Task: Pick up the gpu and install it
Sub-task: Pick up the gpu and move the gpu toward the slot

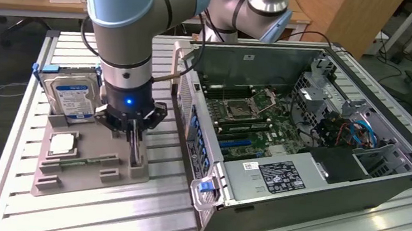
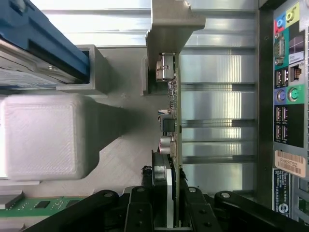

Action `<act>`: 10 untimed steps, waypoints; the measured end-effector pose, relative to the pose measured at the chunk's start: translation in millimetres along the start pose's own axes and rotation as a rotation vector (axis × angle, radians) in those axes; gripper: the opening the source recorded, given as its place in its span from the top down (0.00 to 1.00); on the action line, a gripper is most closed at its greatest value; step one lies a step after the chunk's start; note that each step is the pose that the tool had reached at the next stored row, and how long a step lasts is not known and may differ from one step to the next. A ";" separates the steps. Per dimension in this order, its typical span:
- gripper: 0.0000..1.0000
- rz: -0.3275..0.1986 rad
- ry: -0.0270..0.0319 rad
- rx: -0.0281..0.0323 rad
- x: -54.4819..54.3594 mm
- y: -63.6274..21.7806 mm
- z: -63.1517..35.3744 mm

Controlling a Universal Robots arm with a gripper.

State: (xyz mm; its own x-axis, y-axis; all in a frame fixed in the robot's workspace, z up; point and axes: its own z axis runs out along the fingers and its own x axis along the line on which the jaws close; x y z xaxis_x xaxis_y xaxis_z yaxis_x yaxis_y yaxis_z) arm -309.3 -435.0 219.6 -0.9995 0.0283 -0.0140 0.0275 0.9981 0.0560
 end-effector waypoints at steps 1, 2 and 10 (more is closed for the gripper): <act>0.72 0.000 0.0001 -0.0016 0.0 0.2 -3.0; 0.72 0.000 0.0000 -0.0024 -0.1 0.4 -6.5; 0.72 0.000 -0.0003 0.0061 -0.5 1.7 -31.2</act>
State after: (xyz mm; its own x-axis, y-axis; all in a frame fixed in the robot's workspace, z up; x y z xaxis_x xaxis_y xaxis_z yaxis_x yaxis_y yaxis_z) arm -309.2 -435.0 250.8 -0.9995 0.0282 -0.0143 0.0274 0.9984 0.0499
